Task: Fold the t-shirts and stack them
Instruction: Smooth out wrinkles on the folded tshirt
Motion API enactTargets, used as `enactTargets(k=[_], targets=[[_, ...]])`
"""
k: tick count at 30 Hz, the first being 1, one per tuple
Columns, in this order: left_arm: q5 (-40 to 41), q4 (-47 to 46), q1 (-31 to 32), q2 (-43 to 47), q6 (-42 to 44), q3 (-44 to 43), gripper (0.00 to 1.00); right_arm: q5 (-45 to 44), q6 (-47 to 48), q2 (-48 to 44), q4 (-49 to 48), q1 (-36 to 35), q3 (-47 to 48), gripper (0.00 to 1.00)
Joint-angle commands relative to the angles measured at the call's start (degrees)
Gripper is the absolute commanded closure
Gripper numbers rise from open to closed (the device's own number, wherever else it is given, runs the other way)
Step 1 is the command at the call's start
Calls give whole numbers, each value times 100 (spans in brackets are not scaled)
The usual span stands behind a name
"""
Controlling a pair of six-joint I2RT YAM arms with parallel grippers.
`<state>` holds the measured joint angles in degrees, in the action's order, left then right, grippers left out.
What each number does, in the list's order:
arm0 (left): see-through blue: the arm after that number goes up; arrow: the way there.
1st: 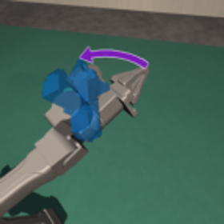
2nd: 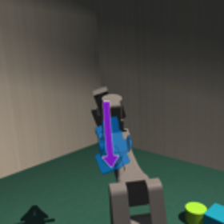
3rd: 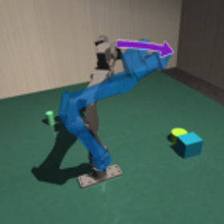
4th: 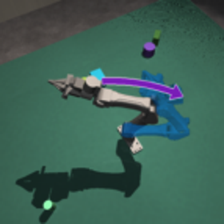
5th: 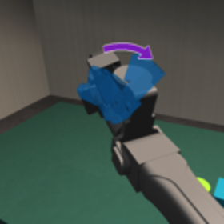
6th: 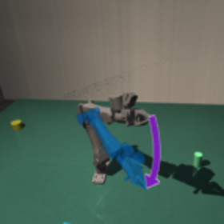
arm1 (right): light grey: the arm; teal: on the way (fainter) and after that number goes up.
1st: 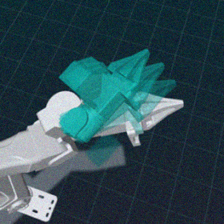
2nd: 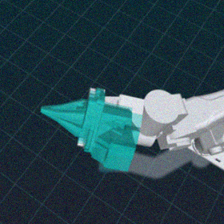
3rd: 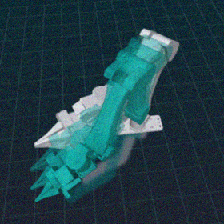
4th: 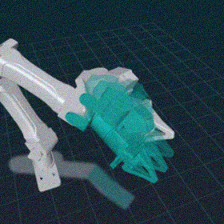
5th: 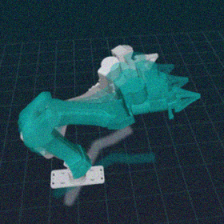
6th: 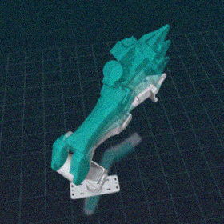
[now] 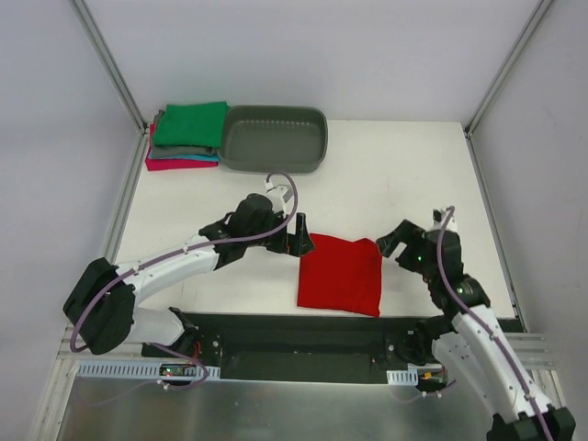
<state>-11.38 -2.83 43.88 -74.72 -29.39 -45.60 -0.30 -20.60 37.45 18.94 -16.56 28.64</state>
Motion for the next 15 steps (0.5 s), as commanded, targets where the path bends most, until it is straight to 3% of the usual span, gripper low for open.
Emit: enactTargets(k=[1, 4, 9, 15], targets=[[84, 213, -2, -288, -366, 237, 1, -534, -814, -1342, -151, 38, -1253, 4], [-224, 143, 15, -797, -568, 87, 1, -322, -875, -2029, -391, 38, -1677, 4], [-207, 63, 173, -1413, -744, -80, 1, -366, -761, -2304, -13, 38, -1616, 4], [-40, 63, 551, -2055, -919, -387, 15, -401, -639, -1935, 31, 38, -1529, 4]])
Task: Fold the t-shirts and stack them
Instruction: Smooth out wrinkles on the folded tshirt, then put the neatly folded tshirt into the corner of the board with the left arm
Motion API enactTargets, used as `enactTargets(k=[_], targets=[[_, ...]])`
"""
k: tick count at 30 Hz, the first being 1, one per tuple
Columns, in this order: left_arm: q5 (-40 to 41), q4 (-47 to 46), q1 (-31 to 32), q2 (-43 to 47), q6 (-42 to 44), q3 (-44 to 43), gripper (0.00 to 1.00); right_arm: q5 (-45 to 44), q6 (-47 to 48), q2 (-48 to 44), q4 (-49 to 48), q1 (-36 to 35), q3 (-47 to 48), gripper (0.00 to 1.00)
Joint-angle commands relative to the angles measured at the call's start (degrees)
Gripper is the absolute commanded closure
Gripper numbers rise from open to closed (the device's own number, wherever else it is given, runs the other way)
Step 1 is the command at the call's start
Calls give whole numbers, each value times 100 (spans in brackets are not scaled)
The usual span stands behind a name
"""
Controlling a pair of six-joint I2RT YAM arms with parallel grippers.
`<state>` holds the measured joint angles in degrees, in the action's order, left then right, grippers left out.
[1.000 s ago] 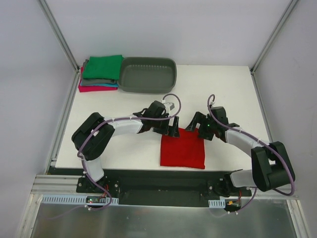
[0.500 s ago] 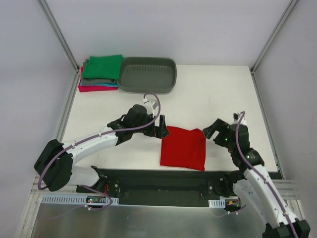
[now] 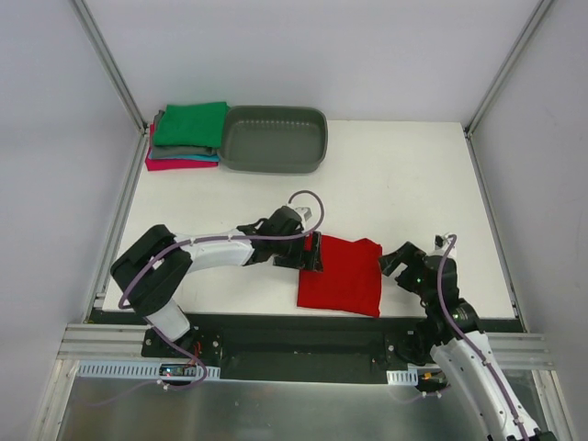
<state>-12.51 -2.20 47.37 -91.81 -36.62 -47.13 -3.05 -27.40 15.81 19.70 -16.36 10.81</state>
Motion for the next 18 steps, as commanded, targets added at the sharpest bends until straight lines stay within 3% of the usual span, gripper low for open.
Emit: enactTargets(k=[1, 3, 9, 11, 14, 18], targets=[[82, 17, 228, -433, -214, -270, 20, -108, 59, 308, -37, 10, 290, 4], [118, 166, 281, -592, -310, -375, 37, -108, -2, 440, 33, 19, 351, 4], [565, 676, 527, -847, -425, -744, 53, -64, -29, 414, 104, 10, 396, 4], [671, 817, 562, -943, -460, -841, 76, -160, -20, 326, 200, 19, 404, 4], [934, 1036, 615, -1163, -495, -1078, 100, -257, 6, 168, 332, 19, 431, 4], [1399, 1274, 703, -1287, -364, -1307, 100, -310, 42, 10, 438, 10, 440, 4]])
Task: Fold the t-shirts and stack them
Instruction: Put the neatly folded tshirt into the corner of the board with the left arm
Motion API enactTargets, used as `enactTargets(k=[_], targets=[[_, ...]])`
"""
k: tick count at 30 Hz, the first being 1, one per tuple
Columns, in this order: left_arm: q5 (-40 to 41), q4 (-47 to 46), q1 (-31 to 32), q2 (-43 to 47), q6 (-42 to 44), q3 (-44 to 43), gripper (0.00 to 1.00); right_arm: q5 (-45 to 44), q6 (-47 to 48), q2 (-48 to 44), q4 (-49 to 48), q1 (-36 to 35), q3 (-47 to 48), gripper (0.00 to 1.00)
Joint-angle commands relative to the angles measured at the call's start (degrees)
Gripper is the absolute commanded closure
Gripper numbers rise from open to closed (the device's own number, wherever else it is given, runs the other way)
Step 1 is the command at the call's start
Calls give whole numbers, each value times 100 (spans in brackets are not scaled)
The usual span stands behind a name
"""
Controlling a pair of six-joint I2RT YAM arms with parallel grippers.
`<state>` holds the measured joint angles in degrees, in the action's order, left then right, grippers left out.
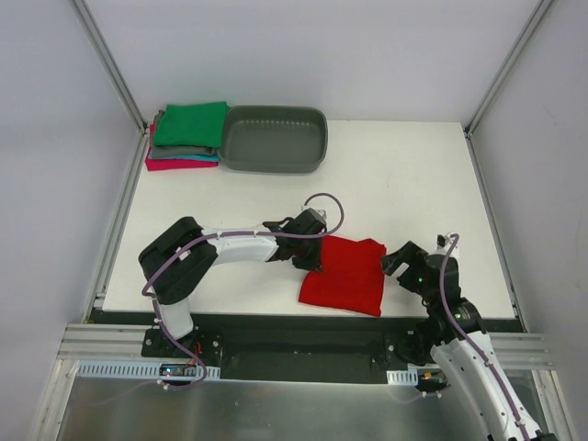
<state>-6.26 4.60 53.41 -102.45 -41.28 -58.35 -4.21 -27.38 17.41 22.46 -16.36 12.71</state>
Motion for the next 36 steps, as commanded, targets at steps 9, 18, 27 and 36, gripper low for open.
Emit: enactTargets(k=[9, 18, 27, 36], targets=[[3005, 1289, 91, 515, 1427, -467, 100, -379, 206, 17, 119, 28, 258, 4], [5519, 1219, 73, 631, 2861, -686, 100, -493, 549, 166, -505, 19, 4, 4], [5997, 894, -435, 199, 4214, -1302, 100, -370, 830, 395, -875, 28, -49, 4], [5285, -589, -1420, 621, 5768, -1294, 100, -809, 1128, 588, -875, 28, -76, 4]])
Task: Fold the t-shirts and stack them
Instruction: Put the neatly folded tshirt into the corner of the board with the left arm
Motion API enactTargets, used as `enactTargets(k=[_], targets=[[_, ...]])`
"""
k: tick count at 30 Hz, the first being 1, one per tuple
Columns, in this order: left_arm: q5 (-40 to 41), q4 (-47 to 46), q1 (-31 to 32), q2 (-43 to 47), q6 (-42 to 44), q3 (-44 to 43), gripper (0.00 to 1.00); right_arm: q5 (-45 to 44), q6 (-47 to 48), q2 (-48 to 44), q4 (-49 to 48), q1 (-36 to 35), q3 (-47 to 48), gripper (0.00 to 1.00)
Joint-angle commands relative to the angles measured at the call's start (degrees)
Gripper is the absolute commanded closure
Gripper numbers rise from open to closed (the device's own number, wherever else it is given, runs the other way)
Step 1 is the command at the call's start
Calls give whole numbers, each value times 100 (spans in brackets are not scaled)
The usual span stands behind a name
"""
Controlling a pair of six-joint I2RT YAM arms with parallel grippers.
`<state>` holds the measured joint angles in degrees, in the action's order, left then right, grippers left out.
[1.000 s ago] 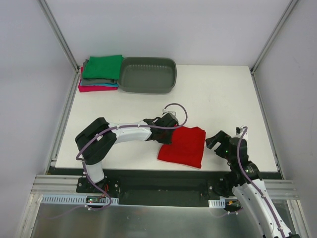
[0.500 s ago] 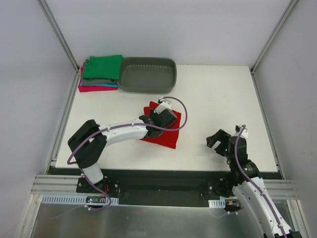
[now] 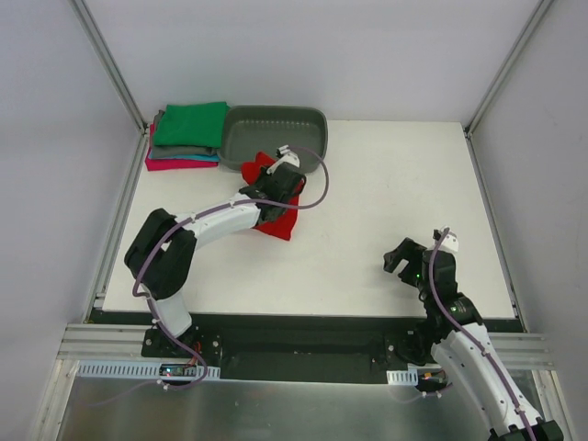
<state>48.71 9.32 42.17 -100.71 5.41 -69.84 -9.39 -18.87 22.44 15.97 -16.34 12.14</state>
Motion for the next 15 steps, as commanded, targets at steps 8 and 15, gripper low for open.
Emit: enactTargets(k=[8, 15], targets=[[16, -3779, -631, 227, 3896, 7, 100, -573, 384, 68, -85, 52, 69, 4], [-300, -3455, -965, -19, 4029, -854, 100, -696, 367, -266, -85, 43, 16, 4]])
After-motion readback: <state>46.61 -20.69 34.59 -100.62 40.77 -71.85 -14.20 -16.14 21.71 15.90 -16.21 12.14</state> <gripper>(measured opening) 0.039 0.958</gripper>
